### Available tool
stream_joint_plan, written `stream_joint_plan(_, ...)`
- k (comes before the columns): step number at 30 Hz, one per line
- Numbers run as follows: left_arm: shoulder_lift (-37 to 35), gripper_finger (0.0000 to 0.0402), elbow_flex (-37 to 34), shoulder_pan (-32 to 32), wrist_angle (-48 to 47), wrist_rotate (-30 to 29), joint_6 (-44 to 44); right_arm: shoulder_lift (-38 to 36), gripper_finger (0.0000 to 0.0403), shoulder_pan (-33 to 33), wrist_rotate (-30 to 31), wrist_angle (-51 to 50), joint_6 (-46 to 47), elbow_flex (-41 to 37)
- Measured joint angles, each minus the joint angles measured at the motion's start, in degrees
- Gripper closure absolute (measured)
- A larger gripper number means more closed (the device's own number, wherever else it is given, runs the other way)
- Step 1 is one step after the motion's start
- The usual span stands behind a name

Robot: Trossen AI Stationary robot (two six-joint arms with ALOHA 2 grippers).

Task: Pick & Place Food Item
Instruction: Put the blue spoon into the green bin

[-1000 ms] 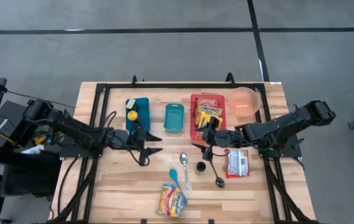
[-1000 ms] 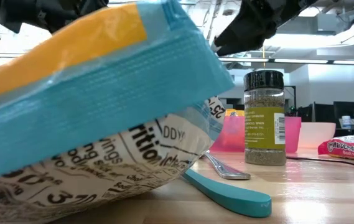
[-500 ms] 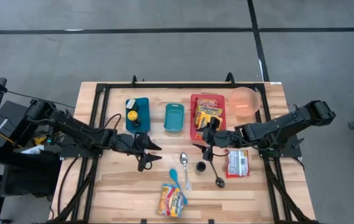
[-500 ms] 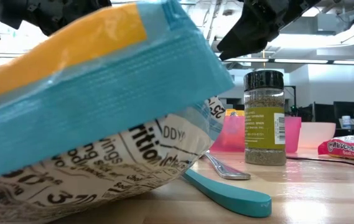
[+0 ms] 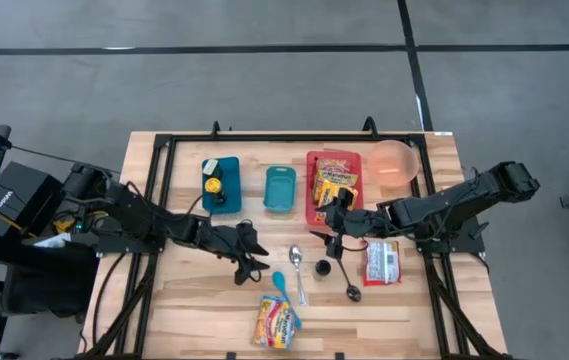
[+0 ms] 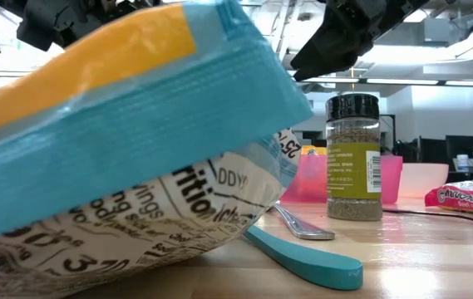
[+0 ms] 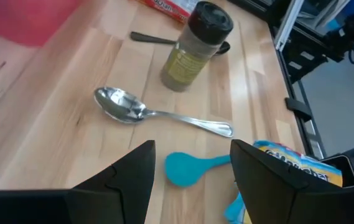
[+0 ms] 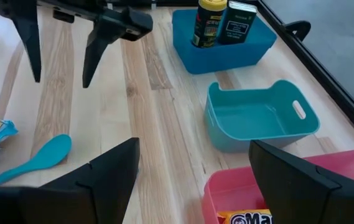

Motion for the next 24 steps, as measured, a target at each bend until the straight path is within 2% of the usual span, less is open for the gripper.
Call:
stream_joint_plan(9, 5.26, 0.0198, 0.0, 0.0, 1.53, 0.97, -4.65, 0.0, 0.0106, 0.0, 0.0, -0.01, 0.02, 0.0)
stream_joint_plan(14, 8.86, 0.0198, -0.02, 0.0, 5.65, 1.45, -5.04, -0.02, 0.0106, 0.0, 0.0, -0.01, 0.02, 0.0)
stream_joint_plan(24, 10.68, 0.0198, -0.02, 0.0, 6.74, 1.89, -6.31, -0.02, 0.0106, 0.0, 0.0, 0.0, 0.15, 0.0)
